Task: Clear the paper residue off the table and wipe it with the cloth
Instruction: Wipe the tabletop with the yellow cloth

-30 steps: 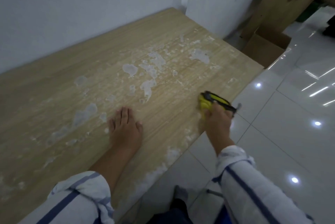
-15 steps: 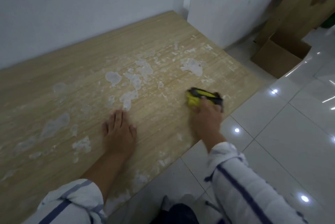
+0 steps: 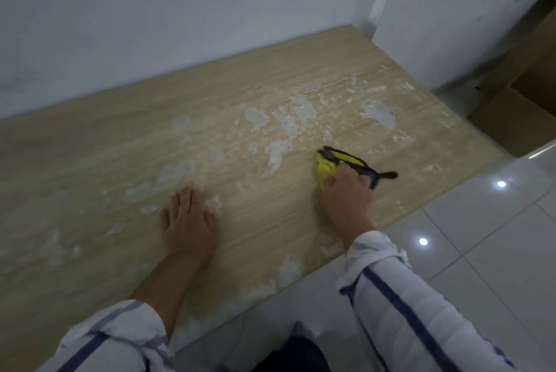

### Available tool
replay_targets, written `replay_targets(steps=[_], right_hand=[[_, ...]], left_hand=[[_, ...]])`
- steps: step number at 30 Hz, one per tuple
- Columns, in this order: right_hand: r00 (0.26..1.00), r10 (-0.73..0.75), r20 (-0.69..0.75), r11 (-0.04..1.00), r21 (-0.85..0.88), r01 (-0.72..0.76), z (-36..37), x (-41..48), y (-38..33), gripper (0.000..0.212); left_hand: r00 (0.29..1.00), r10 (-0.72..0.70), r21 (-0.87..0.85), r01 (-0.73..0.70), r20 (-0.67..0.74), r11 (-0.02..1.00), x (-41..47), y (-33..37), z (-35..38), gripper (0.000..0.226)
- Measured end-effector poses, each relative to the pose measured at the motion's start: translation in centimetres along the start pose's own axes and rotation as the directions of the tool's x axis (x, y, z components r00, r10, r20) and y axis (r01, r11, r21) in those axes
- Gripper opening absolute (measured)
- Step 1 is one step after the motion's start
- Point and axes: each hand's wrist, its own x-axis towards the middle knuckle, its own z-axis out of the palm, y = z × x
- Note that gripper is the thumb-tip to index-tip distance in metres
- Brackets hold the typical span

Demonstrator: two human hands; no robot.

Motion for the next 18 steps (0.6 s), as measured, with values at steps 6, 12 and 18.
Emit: replay_targets(steps=[6, 12, 18], right_hand=[[0.817, -0.57, 0.09, 0.821, 0.117, 0.559, 6.9, -11.6, -12.9, 0.036], [0.795, -0.605, 0.045, 0.796, 0.003, 0.606, 8.2, -9.9, -10.8, 0.038], [0.999, -0.023, -0.042, 0.999, -0.037, 0.021, 1.5, -3.3, -7.0, 0.034]], left_hand=[[0.995, -0.094, -0.014, 0.093, -0.024, 0.996, -1.8, -6.8, -0.5, 0.056], [0.995, -0.071, -0.024, 0.069, -0.068, 0.997, -2.3, -8.9, -0.6, 0.056], [0.996, -0.049, -0.03, 0.047, -0.073, 0.998, -2.5, -8.8, -0.6, 0.058]])
